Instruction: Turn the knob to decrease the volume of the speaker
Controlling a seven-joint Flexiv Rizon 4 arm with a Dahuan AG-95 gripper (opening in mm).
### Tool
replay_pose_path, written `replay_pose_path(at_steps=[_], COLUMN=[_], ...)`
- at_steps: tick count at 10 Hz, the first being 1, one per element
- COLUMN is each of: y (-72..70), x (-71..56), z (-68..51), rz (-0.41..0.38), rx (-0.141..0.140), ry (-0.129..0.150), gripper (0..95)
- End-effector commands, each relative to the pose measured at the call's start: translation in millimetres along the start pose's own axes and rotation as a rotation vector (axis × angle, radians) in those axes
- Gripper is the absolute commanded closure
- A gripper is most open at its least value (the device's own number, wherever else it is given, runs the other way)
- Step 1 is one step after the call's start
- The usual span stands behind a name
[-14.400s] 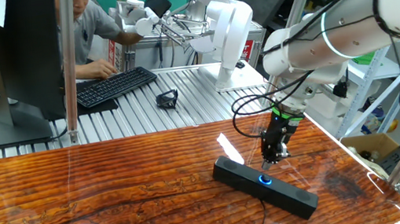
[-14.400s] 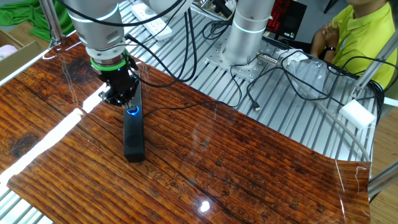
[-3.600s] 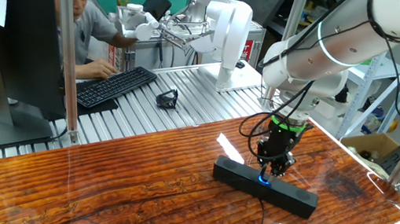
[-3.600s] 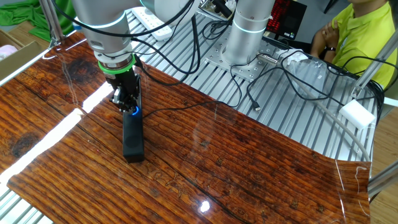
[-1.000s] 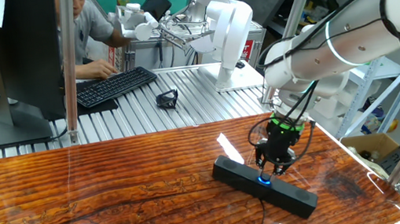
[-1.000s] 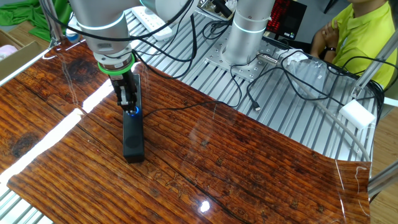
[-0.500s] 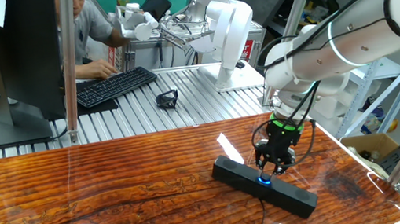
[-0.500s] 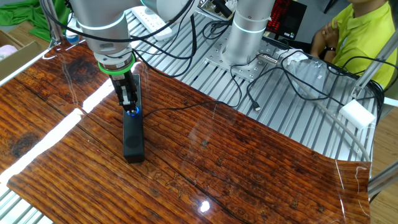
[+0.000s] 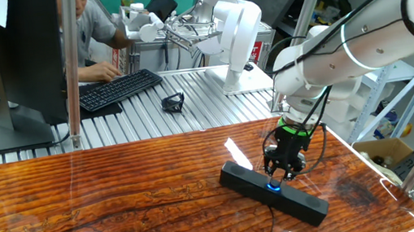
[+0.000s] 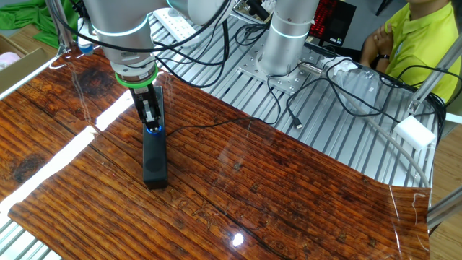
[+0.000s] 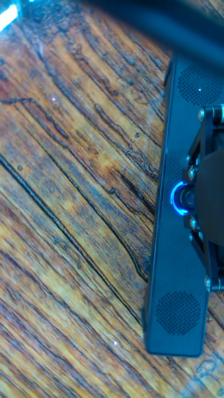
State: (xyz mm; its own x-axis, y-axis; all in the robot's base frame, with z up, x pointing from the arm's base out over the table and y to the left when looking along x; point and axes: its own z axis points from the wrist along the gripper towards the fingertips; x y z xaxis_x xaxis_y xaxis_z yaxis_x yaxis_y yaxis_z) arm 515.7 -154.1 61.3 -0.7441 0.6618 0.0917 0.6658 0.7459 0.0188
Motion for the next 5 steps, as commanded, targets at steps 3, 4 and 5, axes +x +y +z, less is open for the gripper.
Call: replay_pose_path(at_steps=[3,4,5], y=[0.4,0.4,0.4], x=[0.0,0.0,0.0], z=[0.0,0.0,0.0], rz=[-0.070,-0.087,-0.111], rx=[-0.001,-0.001,-0.001], ry=[0.002,0.002,0.002], gripper=[95.0,95.0,95.0])
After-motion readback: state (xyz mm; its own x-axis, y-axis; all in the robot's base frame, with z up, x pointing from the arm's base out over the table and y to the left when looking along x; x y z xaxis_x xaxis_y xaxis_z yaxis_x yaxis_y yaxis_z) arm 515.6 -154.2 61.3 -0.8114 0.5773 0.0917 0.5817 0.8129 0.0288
